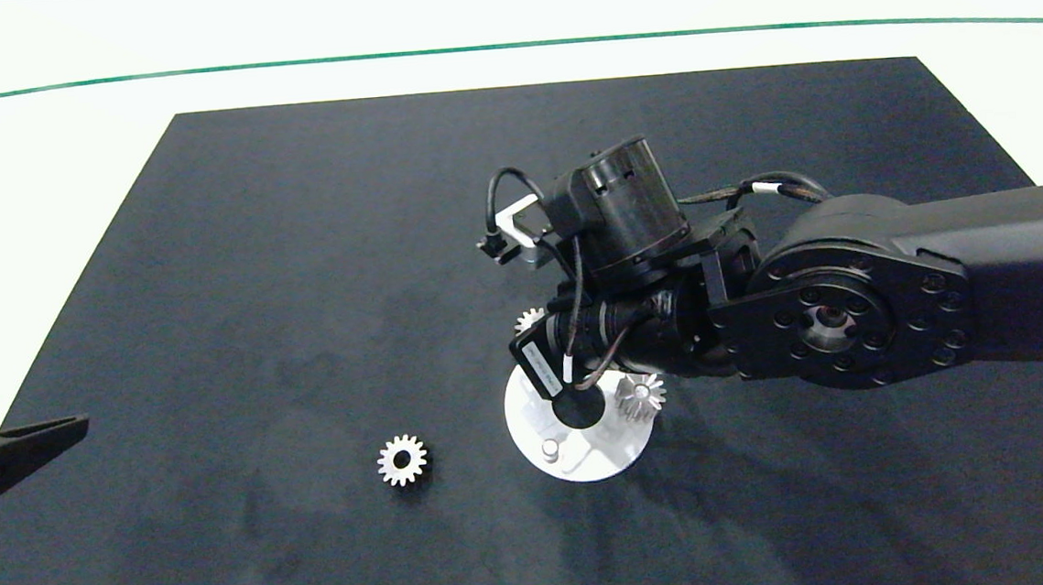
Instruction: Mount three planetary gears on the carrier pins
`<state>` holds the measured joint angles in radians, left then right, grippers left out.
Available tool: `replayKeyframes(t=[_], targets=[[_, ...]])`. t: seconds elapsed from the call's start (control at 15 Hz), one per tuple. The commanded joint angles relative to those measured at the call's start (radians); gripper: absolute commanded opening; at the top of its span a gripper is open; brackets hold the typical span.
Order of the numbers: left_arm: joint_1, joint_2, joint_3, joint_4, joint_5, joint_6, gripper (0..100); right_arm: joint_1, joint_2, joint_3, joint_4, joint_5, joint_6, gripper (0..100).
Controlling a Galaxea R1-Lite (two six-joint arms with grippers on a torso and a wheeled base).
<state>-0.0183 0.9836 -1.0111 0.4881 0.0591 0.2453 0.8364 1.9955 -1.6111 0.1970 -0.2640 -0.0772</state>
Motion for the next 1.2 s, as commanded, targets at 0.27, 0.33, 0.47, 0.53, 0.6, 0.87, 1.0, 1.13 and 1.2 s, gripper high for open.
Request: replayKeyframes(t=[0.27,0.33,0.47,0.53,0.6,0.87,1.0,1.13,1.2], targets=[[0.0,0.001,0.0,0.003,0.001,0.002,100,-0.013,-0.006,0.017,0.021,-0.003,-0.001,22],[0.0,0.001,0.0,0.001,0.001,0.002,100,-0.014,-0.006,0.017,0.024,-0.004,-0.001,22],[0.0,0.001,0.0,0.003,0.001,0.002,100,-0.014,-0.006,0.017,0.024,-0.004,-0.001,22],[0.0,0.001,0.0,0.003,0.001,0.002,100,-0.014,-0.006,0.016,0.024,-0.004,-0.001,22],[0.0,0.001,0.0,0.003,0.001,0.002,100,-0.014,-0.004,0.016,0.024,-0.011,-0.001,22],[0.0,0.001,0.0,0.001,0.001,0.0,100,-0.022,0.0,0.017,0.024,-0.017,-0.003,22],[0.0,0.0,-0.001,0.001,0.001,0.002,100,-0.022,0.002,0.017,0.024,-0.017,-0.001,22],[0.0,0.0,-0.003,0.001,0.001,0.0,100,-0.022,0.003,0.016,0.022,-0.017,-0.001,22],[0.0,0.0,-0.001,0.001,0.001,0.0,100,-0.022,0.003,0.014,0.022,-0.017,-0.003,22]])
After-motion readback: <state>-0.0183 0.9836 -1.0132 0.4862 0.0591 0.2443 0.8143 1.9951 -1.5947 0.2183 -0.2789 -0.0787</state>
